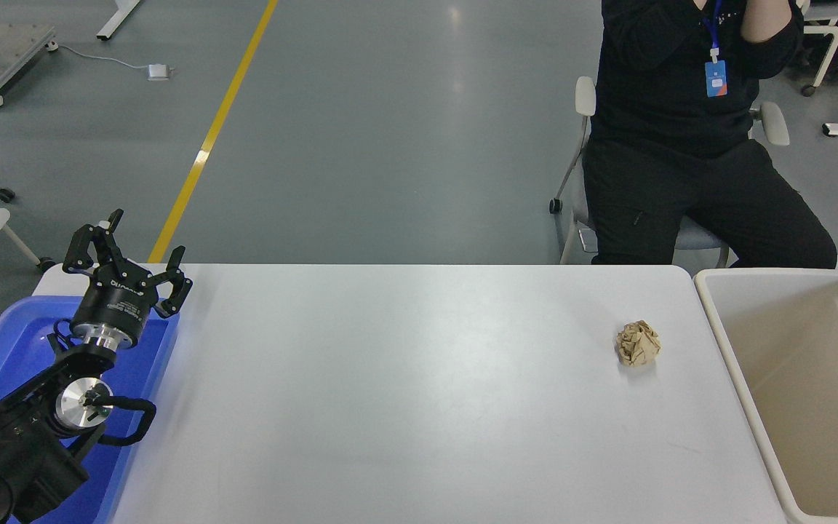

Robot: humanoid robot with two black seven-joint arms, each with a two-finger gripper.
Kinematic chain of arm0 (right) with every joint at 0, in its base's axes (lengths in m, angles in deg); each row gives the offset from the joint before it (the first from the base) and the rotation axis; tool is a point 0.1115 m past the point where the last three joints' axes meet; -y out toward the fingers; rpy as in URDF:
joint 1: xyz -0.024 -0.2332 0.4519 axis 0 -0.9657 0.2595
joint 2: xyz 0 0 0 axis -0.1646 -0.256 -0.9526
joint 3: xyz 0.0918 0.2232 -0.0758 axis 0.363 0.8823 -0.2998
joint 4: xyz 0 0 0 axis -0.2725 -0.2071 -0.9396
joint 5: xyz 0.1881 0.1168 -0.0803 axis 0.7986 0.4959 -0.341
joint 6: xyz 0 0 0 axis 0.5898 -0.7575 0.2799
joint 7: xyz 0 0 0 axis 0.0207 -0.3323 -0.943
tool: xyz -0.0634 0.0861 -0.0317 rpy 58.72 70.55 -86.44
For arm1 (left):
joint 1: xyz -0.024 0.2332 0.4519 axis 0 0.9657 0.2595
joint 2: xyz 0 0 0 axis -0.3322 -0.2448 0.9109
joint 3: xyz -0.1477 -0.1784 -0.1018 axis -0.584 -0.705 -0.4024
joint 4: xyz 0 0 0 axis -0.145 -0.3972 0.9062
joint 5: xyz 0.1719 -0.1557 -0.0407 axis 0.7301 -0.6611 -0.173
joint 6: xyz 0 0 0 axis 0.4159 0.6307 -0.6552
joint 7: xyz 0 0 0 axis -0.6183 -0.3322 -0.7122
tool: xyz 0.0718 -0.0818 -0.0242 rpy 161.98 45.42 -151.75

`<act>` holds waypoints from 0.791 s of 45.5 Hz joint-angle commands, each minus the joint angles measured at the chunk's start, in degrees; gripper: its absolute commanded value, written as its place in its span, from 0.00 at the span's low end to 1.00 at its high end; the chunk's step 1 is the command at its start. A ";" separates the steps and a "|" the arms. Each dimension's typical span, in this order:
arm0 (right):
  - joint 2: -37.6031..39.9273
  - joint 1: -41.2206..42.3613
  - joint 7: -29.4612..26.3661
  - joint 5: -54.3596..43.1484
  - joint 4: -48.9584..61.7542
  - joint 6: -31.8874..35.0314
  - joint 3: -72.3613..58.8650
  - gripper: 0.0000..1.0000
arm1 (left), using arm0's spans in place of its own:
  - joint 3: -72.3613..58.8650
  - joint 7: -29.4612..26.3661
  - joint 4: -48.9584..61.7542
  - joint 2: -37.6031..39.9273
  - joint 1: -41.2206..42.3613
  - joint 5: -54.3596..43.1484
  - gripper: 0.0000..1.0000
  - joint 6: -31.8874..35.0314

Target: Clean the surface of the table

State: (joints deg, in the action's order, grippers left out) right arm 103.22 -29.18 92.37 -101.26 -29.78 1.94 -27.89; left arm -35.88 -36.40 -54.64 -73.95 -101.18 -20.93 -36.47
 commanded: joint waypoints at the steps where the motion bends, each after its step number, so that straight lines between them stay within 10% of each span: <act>1: -3.96 -5.11 -4.07 2.38 0.23 -6.28 5.67 0.00 | 0.00 0.00 0.01 -0.04 0.00 0.00 1.00 0.00; 36: -19.52 -14.78 -3.54 7.04 0.06 -20.44 6.64 0.00 | 0.00 0.00 0.01 0.05 0.00 0.00 1.00 0.00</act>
State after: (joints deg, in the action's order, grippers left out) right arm 86.85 -42.12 88.91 -94.76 -29.77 -16.31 -21.40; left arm -35.88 -36.40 -54.63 -73.94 -101.18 -20.93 -36.47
